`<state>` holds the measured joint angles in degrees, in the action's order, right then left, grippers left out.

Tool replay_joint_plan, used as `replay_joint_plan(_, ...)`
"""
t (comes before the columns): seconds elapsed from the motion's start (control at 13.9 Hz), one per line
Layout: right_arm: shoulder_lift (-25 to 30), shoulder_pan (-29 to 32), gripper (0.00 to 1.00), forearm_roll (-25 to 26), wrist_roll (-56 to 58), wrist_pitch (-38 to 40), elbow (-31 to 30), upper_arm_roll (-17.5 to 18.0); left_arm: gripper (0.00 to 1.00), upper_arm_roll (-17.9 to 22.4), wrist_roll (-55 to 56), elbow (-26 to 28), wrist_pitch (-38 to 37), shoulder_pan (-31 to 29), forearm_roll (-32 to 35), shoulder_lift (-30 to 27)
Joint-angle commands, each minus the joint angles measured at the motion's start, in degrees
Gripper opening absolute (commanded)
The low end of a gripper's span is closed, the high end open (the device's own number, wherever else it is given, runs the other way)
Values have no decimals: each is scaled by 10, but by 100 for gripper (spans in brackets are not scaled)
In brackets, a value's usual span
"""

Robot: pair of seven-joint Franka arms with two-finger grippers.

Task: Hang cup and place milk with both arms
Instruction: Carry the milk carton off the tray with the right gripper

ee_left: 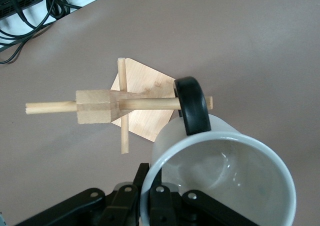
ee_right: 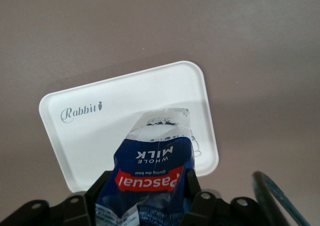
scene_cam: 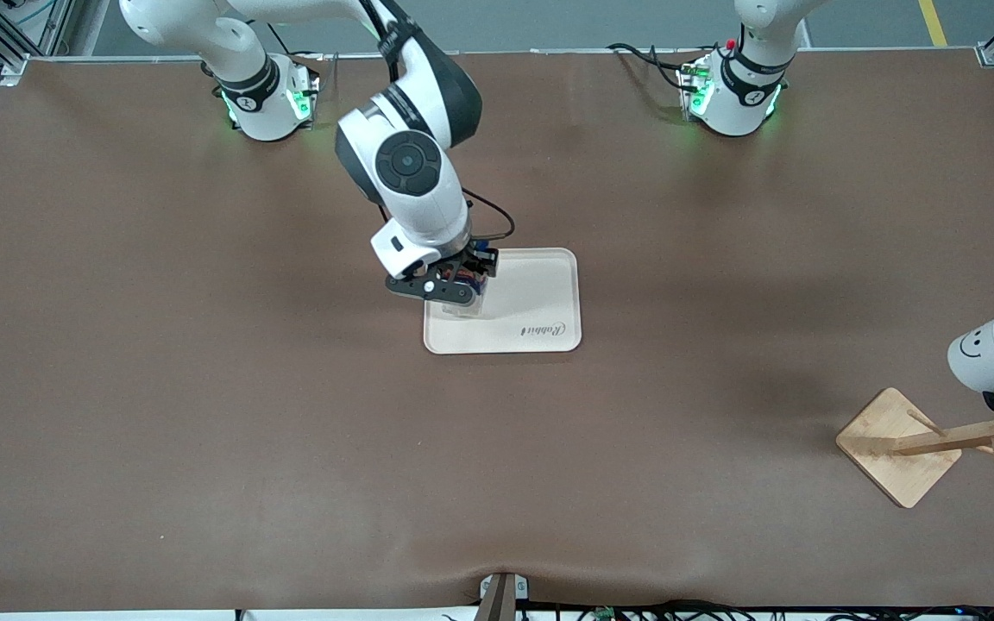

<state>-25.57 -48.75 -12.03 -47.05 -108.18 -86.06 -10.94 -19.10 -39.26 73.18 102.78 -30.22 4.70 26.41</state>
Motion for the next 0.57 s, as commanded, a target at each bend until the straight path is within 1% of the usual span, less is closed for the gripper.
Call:
replay_joint_plan(0.0,4,53,0,-9,-6,104,66,7,0,-3,-36,-15,0,-15,-11,9)
replay_joint_plan(0.07,8,79,0,-13,4,122,69,9,0,-3,-42,-15,0,-17,-15,12)
replay_joint_plan(0.14,17,89,0,-21,24,129,69,6,0,-3,-47,-15,0,-18,-18,13)
replay_joint_plan(0.22,33,106,0,-20,60,141,63,2,0,-3,-50,-15,0,-18,-17,13)
replay_joint_plan(0.29,41,131,0,-18,102,172,62,2,0,-3,-50,-15,0,-18,-17,13)
replay_joint_plan(0.36,49,158,0,-18,146,202,62,2,22,-3,-50,-15,0,-18,-18,13)
replay_joint_plan(0.43,56,183,0,-18,181,226,60,2,75,-3,-50,-15,0,-18,-18,13)
replay_joint_plan(0.5,62,206,0,-15,202,241,58,1,100,-3,-51,-14,0,-21,-28,13)
